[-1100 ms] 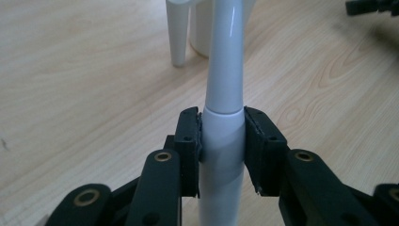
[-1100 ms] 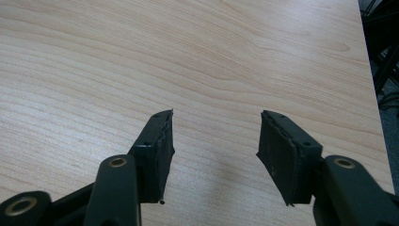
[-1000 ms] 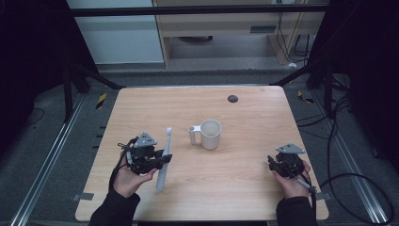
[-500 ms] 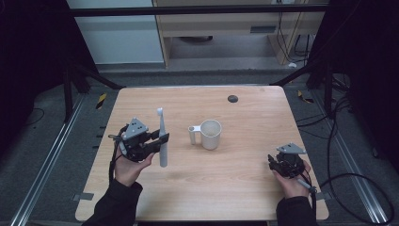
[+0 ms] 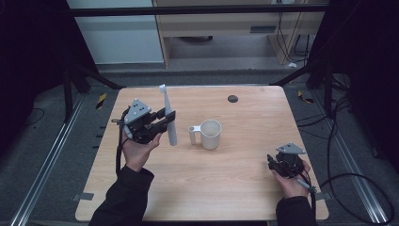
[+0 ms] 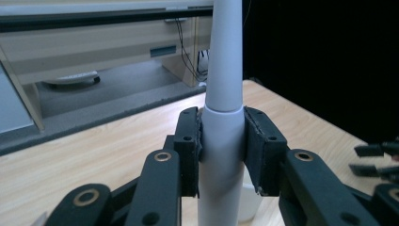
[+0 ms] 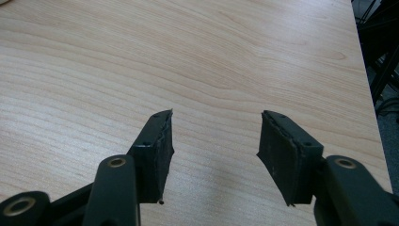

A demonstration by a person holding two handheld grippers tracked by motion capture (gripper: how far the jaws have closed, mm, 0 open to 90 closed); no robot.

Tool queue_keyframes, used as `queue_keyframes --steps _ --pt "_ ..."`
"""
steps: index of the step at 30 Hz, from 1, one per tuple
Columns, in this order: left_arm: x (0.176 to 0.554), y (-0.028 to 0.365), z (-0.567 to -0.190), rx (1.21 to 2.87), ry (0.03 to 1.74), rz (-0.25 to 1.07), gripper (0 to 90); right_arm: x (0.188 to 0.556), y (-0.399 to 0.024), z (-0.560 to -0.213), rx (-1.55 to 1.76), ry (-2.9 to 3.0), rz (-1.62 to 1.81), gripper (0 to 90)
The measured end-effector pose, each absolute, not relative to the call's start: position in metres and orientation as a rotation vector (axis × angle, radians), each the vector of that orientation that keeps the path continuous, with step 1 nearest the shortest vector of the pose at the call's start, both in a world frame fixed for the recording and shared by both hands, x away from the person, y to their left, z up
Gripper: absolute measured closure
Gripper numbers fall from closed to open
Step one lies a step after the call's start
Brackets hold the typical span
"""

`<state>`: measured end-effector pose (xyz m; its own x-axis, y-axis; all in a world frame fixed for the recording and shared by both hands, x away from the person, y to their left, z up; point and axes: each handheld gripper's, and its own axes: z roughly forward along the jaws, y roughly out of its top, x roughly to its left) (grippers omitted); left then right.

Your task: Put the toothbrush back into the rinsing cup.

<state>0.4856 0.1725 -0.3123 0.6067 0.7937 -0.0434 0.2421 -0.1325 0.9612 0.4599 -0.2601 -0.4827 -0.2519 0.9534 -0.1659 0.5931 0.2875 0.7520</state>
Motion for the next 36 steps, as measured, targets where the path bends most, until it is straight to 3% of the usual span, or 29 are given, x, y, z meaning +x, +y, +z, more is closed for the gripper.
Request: queue_keyframes --steps 18,36 --pt "0.522 0.127 -0.309 1.606 0.821 0.558 67.3 0.461 -0.261 -0.484 1.382 1.943 0.758 44.9" --pt "0.55 0.078 -0.328 1.651 0.766 0.533 67.2 0.461 -0.261 -0.485 1.386 1.946 0.754 45.1"
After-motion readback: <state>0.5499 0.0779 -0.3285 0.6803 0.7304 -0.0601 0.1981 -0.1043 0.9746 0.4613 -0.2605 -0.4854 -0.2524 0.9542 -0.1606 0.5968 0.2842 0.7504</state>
